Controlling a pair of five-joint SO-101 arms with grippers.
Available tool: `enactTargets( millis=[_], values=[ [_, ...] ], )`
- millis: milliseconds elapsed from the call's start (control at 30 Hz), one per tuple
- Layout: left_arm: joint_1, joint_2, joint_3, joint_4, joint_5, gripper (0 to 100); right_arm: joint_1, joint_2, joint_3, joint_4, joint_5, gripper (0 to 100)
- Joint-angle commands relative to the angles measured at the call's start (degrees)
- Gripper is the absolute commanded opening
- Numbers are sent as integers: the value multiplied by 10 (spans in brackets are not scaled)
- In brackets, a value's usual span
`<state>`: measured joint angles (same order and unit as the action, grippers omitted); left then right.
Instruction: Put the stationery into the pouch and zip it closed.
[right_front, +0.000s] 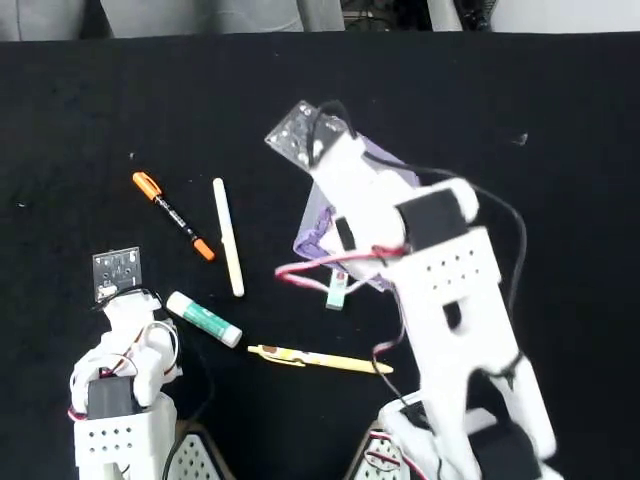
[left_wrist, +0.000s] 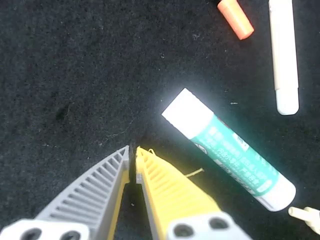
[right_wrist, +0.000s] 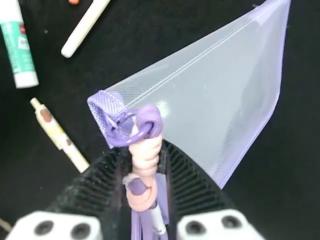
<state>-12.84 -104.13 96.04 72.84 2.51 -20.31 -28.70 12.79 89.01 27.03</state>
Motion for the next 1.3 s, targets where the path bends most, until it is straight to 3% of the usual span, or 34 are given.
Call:
enactTargets(
  millis=[0, 300, 600, 767, 1033, 1267],
  values=[
    [2, -3, 14, 3, 0, 30, -5, -76, 62, -84, -6, 11],
    [2, -3, 14, 3, 0, 30, -5, -162, 178, -215, -6, 11],
    [9, -3, 14, 3, 1, 30, -5, -168, 197, -237, -6, 11],
    [58, -3, 14, 3, -1, 30, -8, -165, 198, -237, -6, 11],
    [182, -4, -11, -4, 0, 30, -104, -165, 226, -236, -6, 11],
    [211, -4, -77, -102, -2, 34, -108, -165, 228, -227, -4, 11]
  ],
)
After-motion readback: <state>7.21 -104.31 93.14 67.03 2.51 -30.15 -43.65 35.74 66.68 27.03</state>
